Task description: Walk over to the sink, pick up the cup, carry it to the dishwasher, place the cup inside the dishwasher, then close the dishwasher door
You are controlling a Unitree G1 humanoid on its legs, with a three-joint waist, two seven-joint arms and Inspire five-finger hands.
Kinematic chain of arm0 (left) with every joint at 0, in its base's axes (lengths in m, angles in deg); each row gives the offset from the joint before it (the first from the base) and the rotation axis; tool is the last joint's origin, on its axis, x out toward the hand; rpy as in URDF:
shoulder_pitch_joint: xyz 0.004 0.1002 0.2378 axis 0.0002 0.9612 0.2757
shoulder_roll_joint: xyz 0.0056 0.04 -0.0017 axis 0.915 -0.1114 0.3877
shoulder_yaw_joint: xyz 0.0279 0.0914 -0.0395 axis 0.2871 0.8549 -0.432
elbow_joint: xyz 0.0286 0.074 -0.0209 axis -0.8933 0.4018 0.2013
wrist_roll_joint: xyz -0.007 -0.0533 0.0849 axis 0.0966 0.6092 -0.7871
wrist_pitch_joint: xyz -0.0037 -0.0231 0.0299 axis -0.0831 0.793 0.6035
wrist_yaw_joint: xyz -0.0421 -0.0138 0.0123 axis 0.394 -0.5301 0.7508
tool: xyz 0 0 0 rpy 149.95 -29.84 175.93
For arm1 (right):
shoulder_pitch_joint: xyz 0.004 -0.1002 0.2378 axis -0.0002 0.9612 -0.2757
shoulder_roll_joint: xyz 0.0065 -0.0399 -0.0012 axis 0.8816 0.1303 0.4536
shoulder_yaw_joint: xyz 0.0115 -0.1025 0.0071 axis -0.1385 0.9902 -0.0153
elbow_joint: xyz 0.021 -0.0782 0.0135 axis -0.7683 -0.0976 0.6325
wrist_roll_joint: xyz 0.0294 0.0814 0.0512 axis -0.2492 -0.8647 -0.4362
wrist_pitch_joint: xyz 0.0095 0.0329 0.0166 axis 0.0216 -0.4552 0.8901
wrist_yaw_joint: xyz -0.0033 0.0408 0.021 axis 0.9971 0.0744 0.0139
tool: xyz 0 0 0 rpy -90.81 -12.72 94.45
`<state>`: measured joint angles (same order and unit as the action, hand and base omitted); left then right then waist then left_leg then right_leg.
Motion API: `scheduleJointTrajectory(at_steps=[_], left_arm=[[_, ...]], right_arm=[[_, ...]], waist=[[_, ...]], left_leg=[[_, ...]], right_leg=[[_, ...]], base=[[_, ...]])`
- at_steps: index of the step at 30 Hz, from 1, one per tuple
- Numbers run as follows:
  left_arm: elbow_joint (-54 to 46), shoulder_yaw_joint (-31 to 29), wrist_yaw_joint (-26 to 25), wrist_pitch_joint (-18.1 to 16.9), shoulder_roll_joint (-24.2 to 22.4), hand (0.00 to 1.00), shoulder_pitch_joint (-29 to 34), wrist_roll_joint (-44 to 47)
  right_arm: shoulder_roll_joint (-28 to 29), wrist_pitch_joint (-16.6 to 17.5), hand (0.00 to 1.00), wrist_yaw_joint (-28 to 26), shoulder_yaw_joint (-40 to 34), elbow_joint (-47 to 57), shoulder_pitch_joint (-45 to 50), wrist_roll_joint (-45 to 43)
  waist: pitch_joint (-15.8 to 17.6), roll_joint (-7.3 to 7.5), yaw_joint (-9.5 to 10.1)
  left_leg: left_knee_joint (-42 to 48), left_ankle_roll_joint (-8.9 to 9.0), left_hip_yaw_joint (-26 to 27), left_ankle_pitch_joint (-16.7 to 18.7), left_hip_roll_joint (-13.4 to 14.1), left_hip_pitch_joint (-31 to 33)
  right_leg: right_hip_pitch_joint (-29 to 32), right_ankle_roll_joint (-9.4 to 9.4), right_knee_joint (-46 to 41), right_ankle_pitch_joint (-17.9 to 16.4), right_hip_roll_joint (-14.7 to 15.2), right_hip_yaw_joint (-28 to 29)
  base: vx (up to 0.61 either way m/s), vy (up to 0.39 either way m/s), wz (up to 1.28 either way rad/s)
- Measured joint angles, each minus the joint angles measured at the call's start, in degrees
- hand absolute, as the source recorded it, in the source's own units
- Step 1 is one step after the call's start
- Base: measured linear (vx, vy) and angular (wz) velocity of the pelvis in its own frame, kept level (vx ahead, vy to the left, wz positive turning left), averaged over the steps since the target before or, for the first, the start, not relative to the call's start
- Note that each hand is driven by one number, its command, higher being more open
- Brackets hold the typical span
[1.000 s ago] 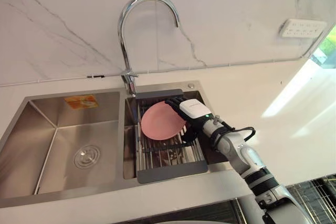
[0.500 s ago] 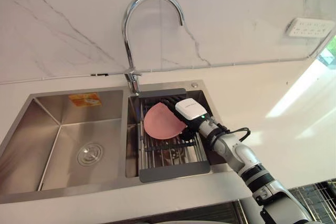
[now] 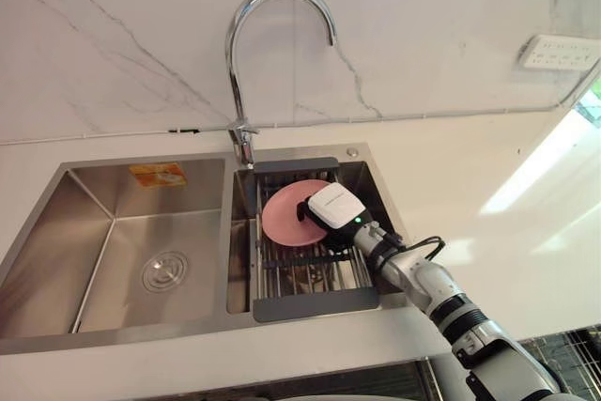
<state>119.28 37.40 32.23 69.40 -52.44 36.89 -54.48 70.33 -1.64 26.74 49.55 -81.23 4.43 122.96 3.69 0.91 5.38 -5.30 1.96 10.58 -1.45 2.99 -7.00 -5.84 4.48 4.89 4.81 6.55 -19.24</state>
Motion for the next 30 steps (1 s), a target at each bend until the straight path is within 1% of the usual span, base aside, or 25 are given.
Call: scheduleJointTrajectory(at_steps=[3,6,14,21,24,26,30], left_arm=[[0.0,0.0,0.0,0.0,0.0,1.0,-0.2,0.0],[-0.1,0.0,0.0,0.0,0.1,1.0,-0.6,0.0],[-0.2,0.0,-0.7,0.0,0.0,1.0,-0.6,0.6],[-0.4,0.0,-1.3,-0.6,-0.3,1.0,-0.5,0.6],[-0.4,0.1,-2.3,-0.6,-0.4,1.0,-0.4,0.9],[-0.7,0.6,-2.6,-0.6,-0.4,1.0,-0.4,1.2],[-1.5,1.9,-3.4,-0.5,-0.4,1.0,-0.2,1.4]], right_arm=[[-0.4,-0.1,0.0,1.9,0.9,-0.1,-0.6,0.8],[-0.3,-1.0,0.0,1.9,1.5,-0.9,-0.6,0.8],[-0.2,-1.3,0.0,3.4,1.4,-0.6,-0.6,-0.6],[-1.3,-1.3,0.0,3.4,1.0,5.2,-0.2,-5.9],[-1.8,-1.2,0.0,3.4,0.7,8.5,0.2,-8.1],[-1.6,-1.1,0.0,3.4,-1.0,12.4,1.7,-9.8],[-1.6,-1.0,0.0,3.4,-4.4,16.6,1.8,-13.4]], waist=[[0.2,0.24,0.09],[0.3,0.47,0.07],[0.5,0.35,0.0],[0.7,0.14,-0.49],[0.9,-0.06,-0.86],[0.9,-0.18,-0.89],[1.1,-0.42,-0.97]], left_leg=[[0.0,-0.04,-0.1,0.0,-0.1,0.0],[0.0,-0.07,-0.2,-0.2,-0.1,0.0],[0.0,-0.07,-0.2,-0.3,-0.1,0.2],[0.0,-0.06,0.1,-0.2,-0.1,0.2],[0.1,-0.05,0.3,-0.2,0.0,0.2],[0.1,-0.04,0.5,-0.2,0.0,0.2],[0.3,-0.04,0.6,-0.2,0.0,0.2]], right_leg=[[0.0,0.0,0.0,0.0,0.0,-0.1],[0.0,0.0,0.0,0.0,0.1,-0.1],[0.1,0.03,0.0,0.0,0.2,0.0],[0.3,0.09,0.0,0.1,0.2,0.4],[0.4,0.12,0.0,0.1,0.2,0.6],[0.5,0.12,0.0,0.1,0.1,0.8],[0.5,0.14,0.0,0.2,0.1,0.9]], base=[[0.0,0.0,0.0],[0.0,0.0,0.0],[0.0,0.0,0.0],[0.0,0.0,0.0],[0.0,0.0,-0.04],[0.0,0.0,-0.04],[0.0,0.0,0.0]])
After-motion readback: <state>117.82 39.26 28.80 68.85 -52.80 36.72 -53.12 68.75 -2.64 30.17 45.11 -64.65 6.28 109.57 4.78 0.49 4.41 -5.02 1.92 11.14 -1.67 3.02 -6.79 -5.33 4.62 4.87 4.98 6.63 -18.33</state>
